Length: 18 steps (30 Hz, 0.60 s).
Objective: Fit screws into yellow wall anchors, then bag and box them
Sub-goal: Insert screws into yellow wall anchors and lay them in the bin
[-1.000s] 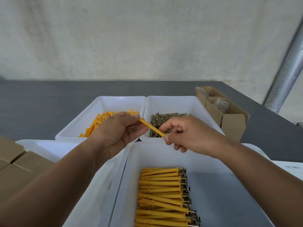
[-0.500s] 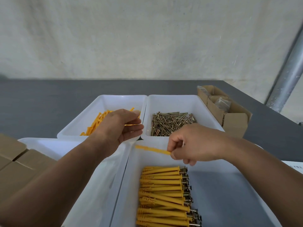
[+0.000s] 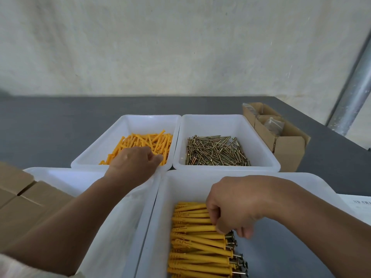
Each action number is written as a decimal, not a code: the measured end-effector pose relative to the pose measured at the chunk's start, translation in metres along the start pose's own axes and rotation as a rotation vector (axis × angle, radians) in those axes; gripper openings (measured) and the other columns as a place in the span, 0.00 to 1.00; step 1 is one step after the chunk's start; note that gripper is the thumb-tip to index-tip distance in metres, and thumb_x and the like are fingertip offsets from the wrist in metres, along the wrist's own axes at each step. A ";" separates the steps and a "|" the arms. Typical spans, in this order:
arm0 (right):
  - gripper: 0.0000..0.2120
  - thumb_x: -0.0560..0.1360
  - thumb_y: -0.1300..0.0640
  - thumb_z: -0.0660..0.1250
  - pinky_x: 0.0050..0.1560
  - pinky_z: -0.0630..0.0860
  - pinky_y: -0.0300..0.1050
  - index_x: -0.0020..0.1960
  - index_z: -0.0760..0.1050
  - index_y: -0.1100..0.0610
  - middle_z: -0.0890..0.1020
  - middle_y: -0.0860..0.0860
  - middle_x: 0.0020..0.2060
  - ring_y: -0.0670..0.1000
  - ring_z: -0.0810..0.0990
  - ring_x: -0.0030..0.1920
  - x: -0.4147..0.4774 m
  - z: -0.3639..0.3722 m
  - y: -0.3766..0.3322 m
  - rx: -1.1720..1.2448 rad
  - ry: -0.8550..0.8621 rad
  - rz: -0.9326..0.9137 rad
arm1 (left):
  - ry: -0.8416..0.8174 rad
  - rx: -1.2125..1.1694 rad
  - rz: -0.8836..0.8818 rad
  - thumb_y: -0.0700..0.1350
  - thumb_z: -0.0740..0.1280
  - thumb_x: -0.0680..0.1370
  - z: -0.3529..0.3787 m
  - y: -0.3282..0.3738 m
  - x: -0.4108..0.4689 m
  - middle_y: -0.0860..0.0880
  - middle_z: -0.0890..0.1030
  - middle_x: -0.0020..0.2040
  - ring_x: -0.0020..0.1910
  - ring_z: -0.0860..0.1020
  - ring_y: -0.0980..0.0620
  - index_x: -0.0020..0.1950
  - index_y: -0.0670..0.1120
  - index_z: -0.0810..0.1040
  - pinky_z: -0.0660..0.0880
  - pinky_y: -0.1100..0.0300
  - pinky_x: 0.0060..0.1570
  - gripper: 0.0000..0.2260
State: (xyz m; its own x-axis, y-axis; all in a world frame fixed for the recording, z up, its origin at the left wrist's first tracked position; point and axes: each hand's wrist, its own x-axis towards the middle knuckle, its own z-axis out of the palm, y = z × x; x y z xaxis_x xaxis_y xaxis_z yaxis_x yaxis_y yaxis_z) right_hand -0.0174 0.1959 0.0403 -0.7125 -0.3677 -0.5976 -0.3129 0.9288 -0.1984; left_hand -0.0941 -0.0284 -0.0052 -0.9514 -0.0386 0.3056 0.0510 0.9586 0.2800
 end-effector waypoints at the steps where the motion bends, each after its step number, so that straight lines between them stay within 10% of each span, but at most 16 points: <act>1: 0.08 0.77 0.57 0.67 0.45 0.80 0.40 0.56 0.79 0.57 0.86 0.55 0.44 0.48 0.82 0.33 0.001 0.000 0.000 -0.005 -0.009 0.005 | -0.024 0.024 0.007 0.61 0.59 0.79 0.001 -0.001 0.001 0.52 0.76 0.33 0.34 0.72 0.57 0.36 0.50 0.74 0.62 0.61 0.29 0.19; 10: 0.08 0.76 0.52 0.70 0.38 0.79 0.38 0.53 0.81 0.53 0.86 0.53 0.42 0.49 0.84 0.37 0.004 -0.002 0.007 -0.004 0.020 -0.032 | -0.286 0.190 0.078 0.66 0.43 0.80 0.000 -0.004 0.005 0.49 0.78 0.38 0.41 0.75 0.52 0.36 0.48 0.75 0.71 0.56 0.43 0.31; 18: 0.10 0.78 0.48 0.65 0.33 0.65 0.38 0.42 0.78 0.52 0.80 0.45 0.37 0.43 0.76 0.38 0.032 -0.025 0.051 0.199 0.816 0.011 | -0.300 0.249 0.118 0.67 0.41 0.79 0.005 -0.007 0.010 0.50 0.77 0.37 0.38 0.74 0.55 0.35 0.49 0.74 0.67 0.58 0.37 0.32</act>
State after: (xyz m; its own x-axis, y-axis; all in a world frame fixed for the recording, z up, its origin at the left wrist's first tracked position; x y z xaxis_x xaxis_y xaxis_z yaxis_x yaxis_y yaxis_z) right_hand -0.0718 0.2303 0.0304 -0.9696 -0.2049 0.1340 -0.2410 0.8951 -0.3752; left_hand -0.1054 -0.0344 -0.0083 -0.9917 0.1246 0.0332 0.1252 0.9920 0.0185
